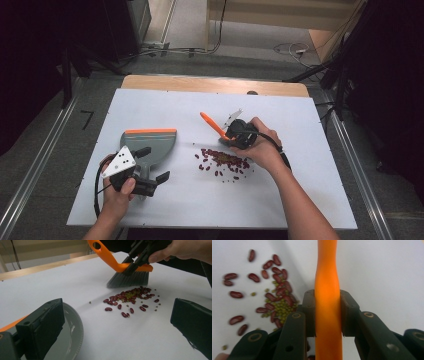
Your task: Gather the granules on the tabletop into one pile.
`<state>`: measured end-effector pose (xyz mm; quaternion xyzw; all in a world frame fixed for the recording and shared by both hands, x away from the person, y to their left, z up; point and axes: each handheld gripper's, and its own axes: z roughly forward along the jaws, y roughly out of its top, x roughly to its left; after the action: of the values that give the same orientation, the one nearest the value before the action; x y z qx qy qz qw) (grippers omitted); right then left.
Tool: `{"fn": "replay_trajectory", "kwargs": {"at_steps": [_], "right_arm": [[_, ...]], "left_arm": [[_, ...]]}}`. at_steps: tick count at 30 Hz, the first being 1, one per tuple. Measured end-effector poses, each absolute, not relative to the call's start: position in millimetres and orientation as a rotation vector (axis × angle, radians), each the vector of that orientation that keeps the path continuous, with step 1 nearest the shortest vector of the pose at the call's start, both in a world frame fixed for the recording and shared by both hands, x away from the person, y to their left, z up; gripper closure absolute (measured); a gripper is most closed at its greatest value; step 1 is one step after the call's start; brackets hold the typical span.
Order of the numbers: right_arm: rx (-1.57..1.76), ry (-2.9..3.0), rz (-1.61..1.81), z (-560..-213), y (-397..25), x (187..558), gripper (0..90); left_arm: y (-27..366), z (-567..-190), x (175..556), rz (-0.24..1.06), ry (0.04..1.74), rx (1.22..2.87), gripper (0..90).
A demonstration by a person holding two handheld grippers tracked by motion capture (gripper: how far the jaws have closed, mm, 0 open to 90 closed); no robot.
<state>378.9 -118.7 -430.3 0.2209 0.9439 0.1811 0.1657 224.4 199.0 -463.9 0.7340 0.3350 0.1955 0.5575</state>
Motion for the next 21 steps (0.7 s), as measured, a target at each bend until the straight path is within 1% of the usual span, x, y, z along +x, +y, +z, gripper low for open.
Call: {"fn": "replay_trajectory", "kwargs": {"at_steps": [6,11,14,15,18,19,20,21], "right_arm": [[0.637,2.632,0.552,-414,-113,383,69.2],[0.679,2.617,0.623,-407,-91,388,69.2],[0.804,2.652,0.773,-400,-75,384,69.2],[0.876,2.672,0.805,-397,-64,379,69.2],[1.023,2.719,0.853,-397,-52,371,69.2],[1.023,2.719,0.853,-397,-52,371,69.2],[1.115,2.727,0.863,-402,-45,366,69.2],[1.115,2.727,0.863,-402,-45,366,69.2]], "left_arm": [[198,-464,224,0.459,0.787,1.733,0.0],[200,-463,225,0.462,0.791,1.731,0.0],[202,-463,225,0.463,0.794,1.722,0.0],[203,-463,225,0.461,0.793,1.719,0.0],[204,-463,224,0.463,0.795,1.717,0.0],[204,-462,224,0.462,0.795,1.717,0.0],[204,-462,224,0.462,0.794,1.717,0.0],[204,-462,225,0.463,0.794,1.716,0.0]]}}
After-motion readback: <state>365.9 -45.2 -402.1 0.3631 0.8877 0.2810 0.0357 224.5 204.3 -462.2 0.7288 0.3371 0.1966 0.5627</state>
